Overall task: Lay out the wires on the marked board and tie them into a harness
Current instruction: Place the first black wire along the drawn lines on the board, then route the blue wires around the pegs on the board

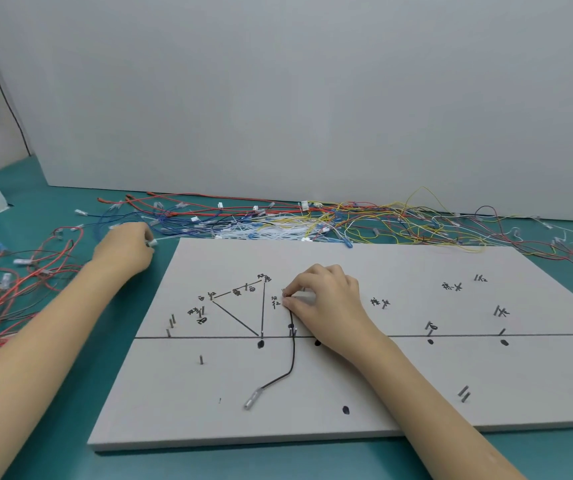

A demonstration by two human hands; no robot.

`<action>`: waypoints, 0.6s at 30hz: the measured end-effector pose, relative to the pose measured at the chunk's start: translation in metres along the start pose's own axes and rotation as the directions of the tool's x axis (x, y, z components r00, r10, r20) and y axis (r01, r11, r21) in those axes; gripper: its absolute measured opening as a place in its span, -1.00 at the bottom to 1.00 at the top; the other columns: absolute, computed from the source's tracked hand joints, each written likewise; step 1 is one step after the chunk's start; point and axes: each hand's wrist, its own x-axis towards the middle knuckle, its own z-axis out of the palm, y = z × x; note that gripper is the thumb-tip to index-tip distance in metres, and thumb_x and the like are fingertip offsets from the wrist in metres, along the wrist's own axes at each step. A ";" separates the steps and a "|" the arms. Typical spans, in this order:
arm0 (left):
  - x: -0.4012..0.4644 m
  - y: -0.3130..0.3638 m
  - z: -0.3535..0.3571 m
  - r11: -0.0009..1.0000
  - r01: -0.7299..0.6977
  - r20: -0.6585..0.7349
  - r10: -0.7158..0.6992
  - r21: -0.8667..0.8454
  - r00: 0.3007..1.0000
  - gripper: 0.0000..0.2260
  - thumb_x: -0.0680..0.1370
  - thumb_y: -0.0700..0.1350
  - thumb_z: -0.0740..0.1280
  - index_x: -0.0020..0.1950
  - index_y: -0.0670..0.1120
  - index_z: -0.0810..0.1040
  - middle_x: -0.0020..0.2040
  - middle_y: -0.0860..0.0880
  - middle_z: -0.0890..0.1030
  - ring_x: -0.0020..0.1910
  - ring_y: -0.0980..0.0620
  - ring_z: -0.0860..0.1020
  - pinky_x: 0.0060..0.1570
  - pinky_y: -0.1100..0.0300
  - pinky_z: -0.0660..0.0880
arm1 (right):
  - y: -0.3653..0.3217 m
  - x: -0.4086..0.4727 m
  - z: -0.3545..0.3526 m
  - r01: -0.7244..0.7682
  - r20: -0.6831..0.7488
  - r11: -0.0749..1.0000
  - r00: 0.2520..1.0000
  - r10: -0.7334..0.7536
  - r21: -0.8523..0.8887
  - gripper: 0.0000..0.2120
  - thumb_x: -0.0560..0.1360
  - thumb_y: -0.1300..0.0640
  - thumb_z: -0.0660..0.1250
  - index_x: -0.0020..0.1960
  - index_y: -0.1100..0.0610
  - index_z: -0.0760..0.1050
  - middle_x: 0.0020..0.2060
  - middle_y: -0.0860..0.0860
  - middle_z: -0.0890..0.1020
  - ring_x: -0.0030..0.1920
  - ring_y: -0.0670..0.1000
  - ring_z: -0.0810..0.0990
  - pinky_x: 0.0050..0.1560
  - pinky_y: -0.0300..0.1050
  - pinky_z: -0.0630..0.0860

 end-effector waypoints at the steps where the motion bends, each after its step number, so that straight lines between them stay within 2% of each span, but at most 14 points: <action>1: -0.001 -0.001 0.002 1.000 -0.001 -0.040 0.000 -0.011 0.999 -0.84 0.56 -0.14 0.35 0.13 -0.11 0.57 0.18 -0.18 0.59 0.23 -0.22 0.47 0.14 -0.06 0.47 | 0.000 0.000 0.000 -0.001 -0.001 1.000 1.000 0.001 0.001 -0.95 0.52 -0.05 0.35 -0.07 -0.14 0.59 -0.02 -0.16 0.51 0.14 -0.07 0.31 0.16 -0.09 0.12; 4: -0.005 -0.003 0.003 0.999 -0.023 -0.086 0.020 -0.040 0.996 -0.92 0.56 -0.12 0.37 -0.01 -0.11 0.62 0.09 -0.18 0.63 0.17 -0.23 0.50 0.08 -0.06 0.49 | 0.000 0.000 0.000 -0.005 0.002 1.000 1.000 0.005 0.012 -0.95 0.52 -0.05 0.35 -0.07 -0.14 0.59 -0.03 -0.16 0.51 0.14 -0.07 0.32 0.14 -0.10 0.12; 6: -0.005 -0.004 0.002 0.999 -0.038 -0.125 0.033 -0.039 0.992 -0.91 0.58 -0.13 0.33 0.00 -0.12 0.60 0.08 -0.18 0.62 0.17 -0.24 0.46 0.03 -0.08 0.48 | 0.000 0.000 0.000 -0.005 0.004 1.000 1.000 0.005 0.015 -0.95 0.52 -0.04 0.35 -0.07 -0.14 0.59 -0.04 -0.16 0.50 0.14 -0.07 0.32 0.12 -0.10 0.12; 8: -0.008 -0.001 -0.001 0.996 -0.072 -0.262 0.057 -0.049 0.963 -0.89 0.62 -0.16 0.25 0.03 -0.16 0.53 0.04 -0.22 0.57 0.15 -0.26 0.39 -0.06 -0.09 0.39 | -0.001 0.000 0.000 -0.008 0.001 1.000 1.000 0.008 0.015 -0.95 0.52 -0.04 0.35 -0.07 -0.14 0.59 -0.05 -0.16 0.49 0.13 -0.06 0.33 0.11 -0.11 0.12; 11: -0.011 0.006 -0.008 0.964 -0.215 -0.530 0.102 -0.156 0.842 -0.89 0.64 -0.22 0.16 0.04 -0.23 0.43 0.00 -0.29 0.51 0.02 -0.27 0.39 -0.08 -0.12 0.31 | -0.002 -0.001 0.001 -0.009 -0.009 1.000 1.000 0.009 0.003 -0.93 0.53 -0.04 0.34 -0.05 -0.11 0.59 -0.06 -0.16 0.47 0.14 -0.05 0.33 0.11 -0.11 0.13; 13: -0.015 0.010 -0.015 0.890 -0.370 -0.667 0.106 -0.267 0.738 -0.89 0.64 -0.23 0.12 0.07 -0.22 0.40 0.00 -0.19 0.48 -0.02 -0.19 0.42 -0.03 -0.10 0.31 | -0.003 -0.002 0.001 -0.006 -0.016 1.000 1.000 0.006 -0.005 -0.92 0.53 -0.03 0.34 -0.04 -0.09 0.60 -0.03 -0.14 0.50 0.15 -0.03 0.33 0.11 -0.11 0.14; 15: -0.020 0.017 -0.027 0.779 -0.534 -0.754 0.124 -0.329 0.645 -0.83 0.63 -0.24 0.10 0.07 -0.02 0.41 -0.01 0.13 0.39 -0.08 0.15 0.40 -0.01 0.02 0.33 | -0.004 -0.003 0.001 -0.010 -0.018 1.000 1.000 0.010 0.001 -0.92 0.53 -0.02 0.34 -0.03 -0.07 0.61 0.00 -0.12 0.52 0.16 -0.03 0.34 0.12 -0.11 0.15; 16: -0.025 0.024 -0.034 0.739 -0.595 -0.779 0.157 -0.315 0.607 -0.73 0.63 -0.25 0.10 0.07 0.16 0.34 -0.01 0.19 0.33 -0.09 0.24 0.37 -0.02 0.12 0.33 | -0.004 -0.003 0.000 -0.012 -0.015 1.000 1.000 0.012 0.009 -0.92 0.53 -0.02 0.35 -0.03 -0.07 0.61 0.00 -0.11 0.52 0.16 -0.03 0.34 0.11 -0.11 0.15; 18: -0.035 0.036 -0.046 0.673 -0.700 -0.805 0.267 -0.238 0.530 -0.67 0.65 -0.24 0.11 0.11 0.25 0.24 0.01 0.21 0.29 -0.06 0.30 0.35 -0.02 0.29 0.30 | -0.006 -0.003 0.000 -0.019 -0.009 1.000 1.000 0.020 0.023 -0.91 0.53 -0.01 0.35 -0.02 -0.06 0.61 0.01 -0.11 0.53 0.17 -0.03 0.34 0.11 -0.11 0.17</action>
